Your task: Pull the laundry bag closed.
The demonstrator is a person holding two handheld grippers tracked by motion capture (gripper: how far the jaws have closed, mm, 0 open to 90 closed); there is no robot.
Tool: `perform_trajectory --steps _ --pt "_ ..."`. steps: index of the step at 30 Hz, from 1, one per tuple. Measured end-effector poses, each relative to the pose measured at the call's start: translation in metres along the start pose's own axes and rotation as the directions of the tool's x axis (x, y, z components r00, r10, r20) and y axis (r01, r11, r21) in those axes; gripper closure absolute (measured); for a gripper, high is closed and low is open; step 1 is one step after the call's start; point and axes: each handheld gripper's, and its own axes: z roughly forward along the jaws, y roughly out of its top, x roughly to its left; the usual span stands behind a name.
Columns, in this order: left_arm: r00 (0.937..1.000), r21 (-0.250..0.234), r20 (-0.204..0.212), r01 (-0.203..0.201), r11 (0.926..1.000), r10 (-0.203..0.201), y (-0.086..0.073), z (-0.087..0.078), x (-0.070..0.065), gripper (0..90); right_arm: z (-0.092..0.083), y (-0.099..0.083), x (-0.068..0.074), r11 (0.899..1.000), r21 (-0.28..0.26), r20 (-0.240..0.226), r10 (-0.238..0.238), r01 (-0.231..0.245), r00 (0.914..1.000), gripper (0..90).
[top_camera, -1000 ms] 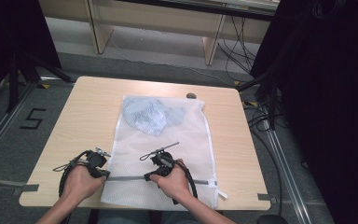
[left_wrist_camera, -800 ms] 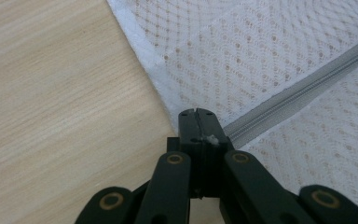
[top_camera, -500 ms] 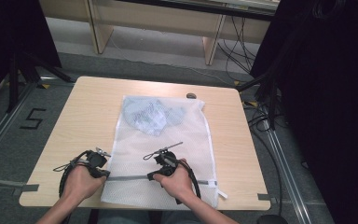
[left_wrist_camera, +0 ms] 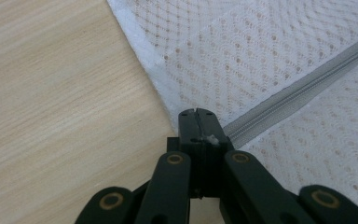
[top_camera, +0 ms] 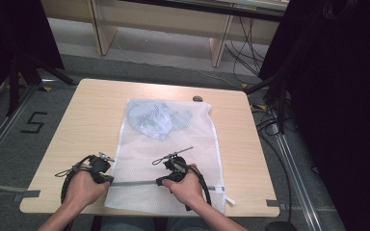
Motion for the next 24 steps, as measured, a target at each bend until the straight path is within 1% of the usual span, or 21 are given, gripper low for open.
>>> perform_trajectory --steps 2,7,8,9,10,11,12,13,15,17,19,20,21,24 --pt "1.0000 -0.008 0.001 0.002 1.0000 -0.002 -0.0003 0.0008 -0.0003 90.0 -0.0003 -0.0005 -0.0016 1.000 0.000 -0.002 -0.001 0.001 1.0000 87.1" --pt "1.0000 -0.005 0.003 0.004 1.0000 -0.004 -0.0002 0.0005 0.0000 90.0 -0.0012 -0.0019 -0.0039 1.000 0.001 -0.001 0.002 -0.002 1.0000 87.1" --pt "1.0000 -0.006 0.003 0.003 1.0000 -0.003 -0.0002 0.0006 -0.0001 90.0 -0.0017 -0.0022 -0.0039 1.000 0.001 -0.003 0.008 -0.008 1.0000 87.1" --pt "1.0000 -0.005 0.001 0.002 1.0000 -0.002 -0.0001 0.0006 -0.0003 90.0 -0.0022 -0.0022 -0.0042 1.000 0.002 0.000 0.001 -0.001 1.0000 87.1" --pt "1.0000 -0.004 0.000 0.001 1.0000 -0.001 0.0000 0.0006 -0.0003 90.0 -0.0031 -0.0024 -0.0040 1.000 0.004 -0.002 0.009 -0.009 1.0000 87.1" --pt "1.0000 -0.004 0.001 0.001 1.0000 -0.001 0.0000 0.0006 -0.0003 90.0 -0.0033 -0.0025 -0.0044 1.000 0.000 0.005 0.005 -0.005 1.0000 87.1" --pt "1.0000 -0.006 0.001 0.002 1.0000 -0.002 -0.0002 0.0007 -0.0003 90.0 -0.0037 -0.0026 -0.0045 1.000 0.002 -0.003 0.012 -0.012 0.9999 87.1" --pt "1.0000 -0.007 0.002 0.002 1.0000 -0.002 -0.0002 0.0007 -0.0002 90.0 -0.0039 -0.0026 -0.0055 1.000 0.001 -0.002 0.004 -0.004 1.0000 87.1" --pt "1.0000 -0.004 0.002 0.001 1.0000 -0.001 0.0000 0.0005 -0.0001 90.0 -0.0047 -0.0028 -0.0065 1.000 0.001 0.003 0.005 -0.005 1.0000 87.1" --pt "1.0000 -0.004 0.001 0.000 1.0000 0.000 0.0001 0.0006 -0.0003 90.0 -0.0056 -0.0030 -0.0062 1.000 0.011 0.004 0.018 -0.018 0.9998 87.1" --pt "1.0000 -0.003 0.002 0.001 1.0000 -0.001 0.0001 0.0006 -0.0001 90.0 -0.0060 -0.0030 -0.0067 1.000 0.010 0.005 0.013 -0.013 0.9999 87.1" --pt "1.0000 -0.003 0.002 0.002 1.0000 -0.002 0.0000 0.0005 -0.0001 90.0 -0.0056 -0.0030 -0.0081 1.000 0.000 0.004 0.005 -0.005 1.0000 87.1" --pt "1.0000 -0.003 0.002 0.001 1.0000 -0.001 0.0001 0.0005 -0.0001 90.0 -0.0057 -0.0029 -0.0085 1.000 0.001 0.005 -0.001 0.001 1.0000 87.1" --pt "1.0000 -0.003 0.001 0.000 1.0000 0.000 0.0001 0.0006 -0.0002 90.0 -0.0066 -0.0033 -0.0086 1.000 0.004 0.001 0.016 -0.016 0.9999 87.1"
